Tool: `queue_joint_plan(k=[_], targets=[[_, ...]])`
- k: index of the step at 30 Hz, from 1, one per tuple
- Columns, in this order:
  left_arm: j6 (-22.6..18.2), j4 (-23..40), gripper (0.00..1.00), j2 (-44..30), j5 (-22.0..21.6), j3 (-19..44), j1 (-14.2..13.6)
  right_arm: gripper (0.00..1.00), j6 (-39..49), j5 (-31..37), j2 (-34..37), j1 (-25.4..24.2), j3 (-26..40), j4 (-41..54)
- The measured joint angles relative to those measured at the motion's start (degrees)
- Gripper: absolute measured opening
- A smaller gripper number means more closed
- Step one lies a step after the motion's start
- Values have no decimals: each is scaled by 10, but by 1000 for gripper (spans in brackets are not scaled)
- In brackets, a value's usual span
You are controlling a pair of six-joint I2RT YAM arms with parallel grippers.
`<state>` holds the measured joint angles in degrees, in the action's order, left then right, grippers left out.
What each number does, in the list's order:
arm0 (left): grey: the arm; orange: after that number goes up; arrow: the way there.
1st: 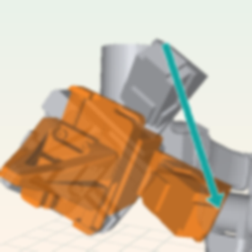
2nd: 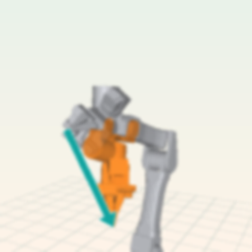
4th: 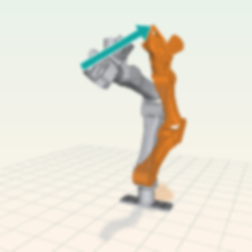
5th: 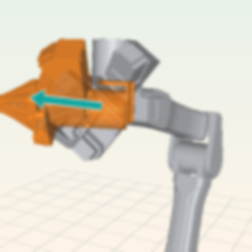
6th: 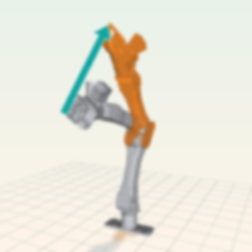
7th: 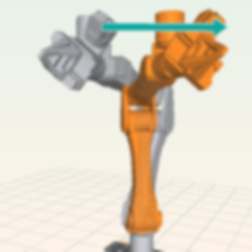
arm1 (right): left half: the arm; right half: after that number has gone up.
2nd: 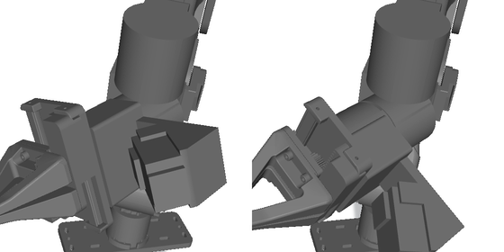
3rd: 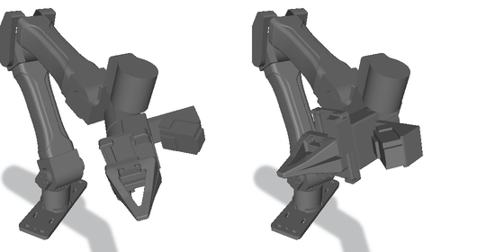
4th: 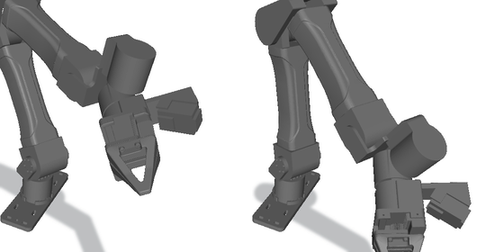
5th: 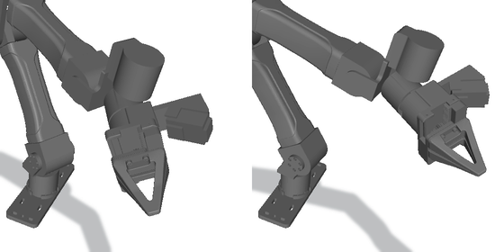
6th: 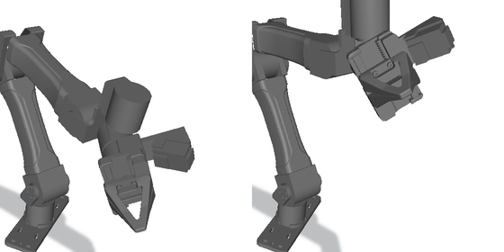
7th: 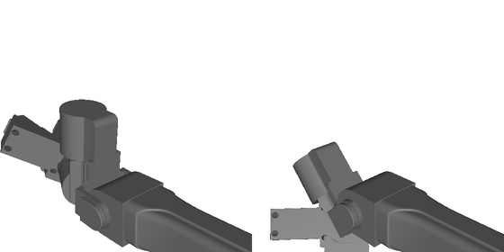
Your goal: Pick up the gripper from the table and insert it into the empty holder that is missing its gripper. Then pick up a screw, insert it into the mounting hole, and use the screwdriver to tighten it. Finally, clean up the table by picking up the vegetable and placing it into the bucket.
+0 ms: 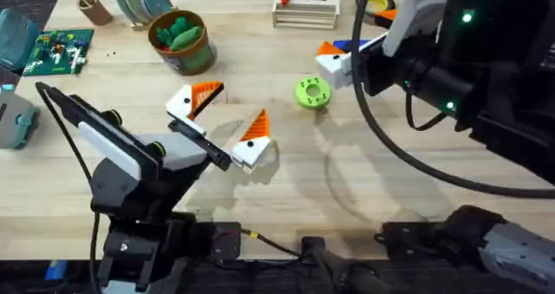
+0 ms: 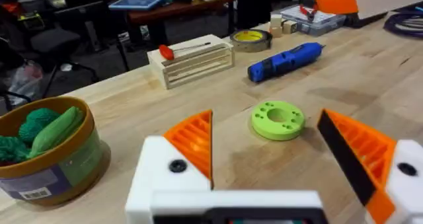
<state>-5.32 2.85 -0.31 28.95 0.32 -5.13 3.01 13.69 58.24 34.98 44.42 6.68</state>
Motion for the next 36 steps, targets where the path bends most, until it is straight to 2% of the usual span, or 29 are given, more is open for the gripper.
queue_joint_plan(k=[18,21,23,26,29,36], targets=[[1,-5,992,0,0,0,0,991,0,0,0,0,0,0],[22,-14,992,0,0,3,0,991,0,0,0,0,0,0],[49,30,992,0,-5,21,0,991,0,0,0,0,0,0],[82,141,991,-13,-29,88,0,991,0,0,0,0,0,0],[87,234,990,-53,-56,190,0,991,0,0,0,0,0,0],[9,429,992,-239,-87,468,0,992,0,0,0,0,0,0]])
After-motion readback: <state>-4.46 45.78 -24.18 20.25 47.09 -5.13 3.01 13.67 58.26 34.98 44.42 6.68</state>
